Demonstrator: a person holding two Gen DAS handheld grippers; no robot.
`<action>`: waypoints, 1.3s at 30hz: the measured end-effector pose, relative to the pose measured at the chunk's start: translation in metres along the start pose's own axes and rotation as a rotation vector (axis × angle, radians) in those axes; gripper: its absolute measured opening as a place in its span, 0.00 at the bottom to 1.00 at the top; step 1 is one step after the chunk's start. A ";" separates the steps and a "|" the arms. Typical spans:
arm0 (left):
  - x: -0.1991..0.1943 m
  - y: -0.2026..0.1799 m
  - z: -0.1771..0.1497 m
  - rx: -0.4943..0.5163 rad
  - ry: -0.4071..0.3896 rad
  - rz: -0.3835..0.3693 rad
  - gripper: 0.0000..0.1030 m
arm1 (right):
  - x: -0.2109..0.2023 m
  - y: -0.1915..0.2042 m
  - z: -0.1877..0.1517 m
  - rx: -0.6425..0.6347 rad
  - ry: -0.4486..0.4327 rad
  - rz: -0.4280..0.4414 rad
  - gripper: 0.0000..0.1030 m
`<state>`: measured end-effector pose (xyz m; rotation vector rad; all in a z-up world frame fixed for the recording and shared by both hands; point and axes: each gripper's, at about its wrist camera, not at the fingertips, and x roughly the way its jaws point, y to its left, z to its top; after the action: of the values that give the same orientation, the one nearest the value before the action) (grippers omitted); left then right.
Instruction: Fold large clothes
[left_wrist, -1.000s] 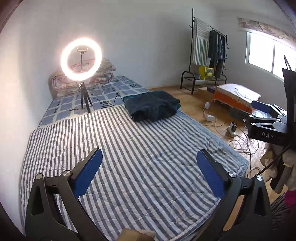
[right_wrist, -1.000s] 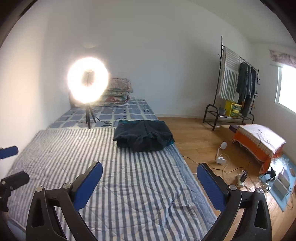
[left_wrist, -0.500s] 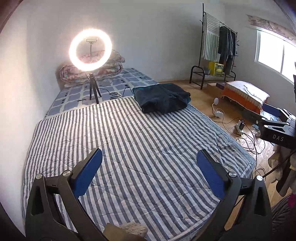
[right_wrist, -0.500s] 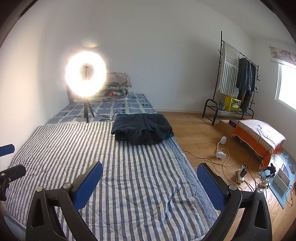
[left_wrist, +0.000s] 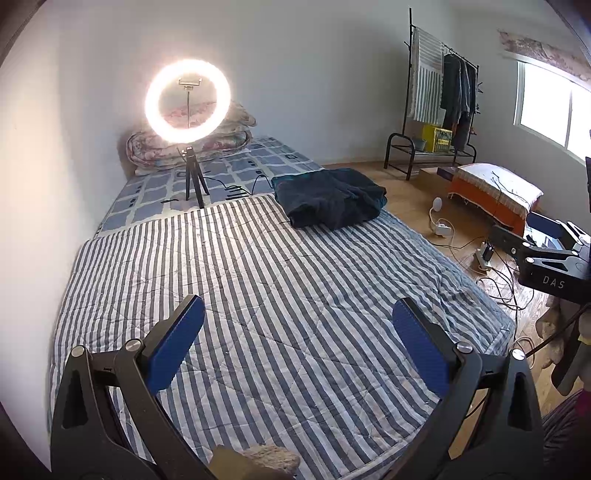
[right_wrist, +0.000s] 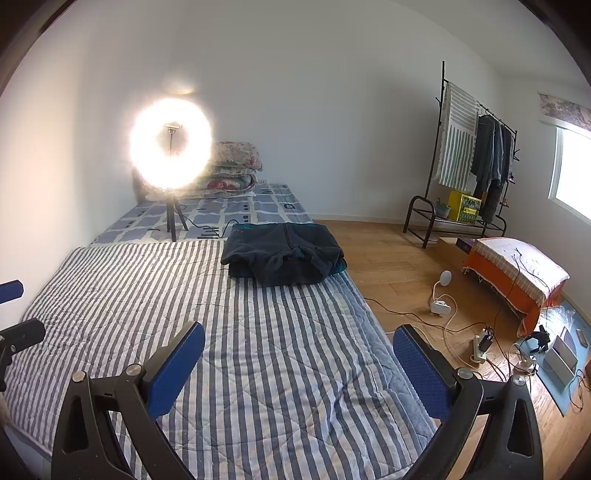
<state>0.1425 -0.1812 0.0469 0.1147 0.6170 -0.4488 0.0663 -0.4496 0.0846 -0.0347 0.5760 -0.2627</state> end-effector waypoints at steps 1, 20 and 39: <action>0.000 0.000 0.001 -0.001 0.000 0.000 1.00 | 0.000 0.000 0.000 0.000 0.000 -0.001 1.00; -0.006 0.001 0.004 0.005 -0.008 0.007 1.00 | 0.002 0.003 -0.001 -0.001 0.003 0.001 1.00; -0.012 -0.007 0.011 0.031 -0.026 0.030 1.00 | 0.002 0.007 -0.005 -0.006 0.014 0.009 1.00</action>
<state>0.1366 -0.1853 0.0629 0.1473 0.5821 -0.4305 0.0665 -0.4428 0.0786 -0.0356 0.5911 -0.2530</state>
